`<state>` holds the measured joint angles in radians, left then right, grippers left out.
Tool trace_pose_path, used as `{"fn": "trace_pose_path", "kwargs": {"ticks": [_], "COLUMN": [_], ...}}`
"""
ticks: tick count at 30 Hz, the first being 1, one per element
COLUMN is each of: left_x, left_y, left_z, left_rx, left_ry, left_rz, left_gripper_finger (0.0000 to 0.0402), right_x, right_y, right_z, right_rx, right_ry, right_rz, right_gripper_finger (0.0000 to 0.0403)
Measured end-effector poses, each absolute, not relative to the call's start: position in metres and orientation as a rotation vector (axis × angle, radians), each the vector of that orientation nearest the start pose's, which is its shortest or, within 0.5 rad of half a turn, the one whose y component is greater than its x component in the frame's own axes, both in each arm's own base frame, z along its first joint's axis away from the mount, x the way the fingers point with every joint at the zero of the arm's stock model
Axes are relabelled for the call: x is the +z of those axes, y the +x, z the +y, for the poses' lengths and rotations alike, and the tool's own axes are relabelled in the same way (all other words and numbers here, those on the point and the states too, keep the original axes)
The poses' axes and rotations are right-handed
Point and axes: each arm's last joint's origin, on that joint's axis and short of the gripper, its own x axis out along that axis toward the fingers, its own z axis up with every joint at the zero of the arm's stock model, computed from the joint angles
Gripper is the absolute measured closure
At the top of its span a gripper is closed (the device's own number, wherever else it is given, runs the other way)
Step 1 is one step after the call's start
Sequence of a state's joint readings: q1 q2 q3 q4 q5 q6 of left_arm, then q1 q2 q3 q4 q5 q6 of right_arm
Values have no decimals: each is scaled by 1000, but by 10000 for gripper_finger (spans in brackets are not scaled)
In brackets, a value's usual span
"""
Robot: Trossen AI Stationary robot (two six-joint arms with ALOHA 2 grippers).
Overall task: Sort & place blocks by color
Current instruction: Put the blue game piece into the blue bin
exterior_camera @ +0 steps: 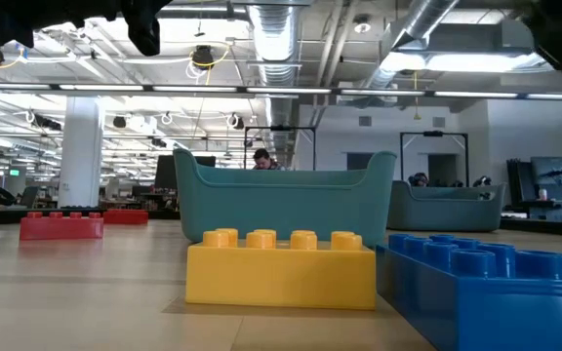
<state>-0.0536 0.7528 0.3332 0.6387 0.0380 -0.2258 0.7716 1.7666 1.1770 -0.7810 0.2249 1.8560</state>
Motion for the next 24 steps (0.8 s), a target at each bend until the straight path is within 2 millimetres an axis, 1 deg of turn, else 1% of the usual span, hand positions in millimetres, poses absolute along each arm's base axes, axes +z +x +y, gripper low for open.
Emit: {"fn": "trace_pose_path", "kwargs": {"ticks": [3, 6, 14, 22, 24], "left_x": [260, 260, 260, 260, 260], "left_y": [170, 170, 170, 170, 170], "left_z": [-10, -10, -10, -10, -10], "left_rx": [-115, -115, -114, -100, -98], "left_ry": [-224, -223, -220, -224, -226], "left_rz": [-207, -207, -207, -208, -208], "left_gripper_finger": [239, 239, 239, 239, 239], "right_x": [196, 203, 202, 203, 203], "right_y": [241, 243, 255, 259, 260], "right_z": [216, 211, 203, 200, 199], "right_rx": [-689, -678, -643, -618, -620], "right_ry": [921, 899, 855, 832, 830], "right_rz": [1018, 963, 957, 956, 932], "right_gripper_finger": [282, 282, 282, 278, 278]}}
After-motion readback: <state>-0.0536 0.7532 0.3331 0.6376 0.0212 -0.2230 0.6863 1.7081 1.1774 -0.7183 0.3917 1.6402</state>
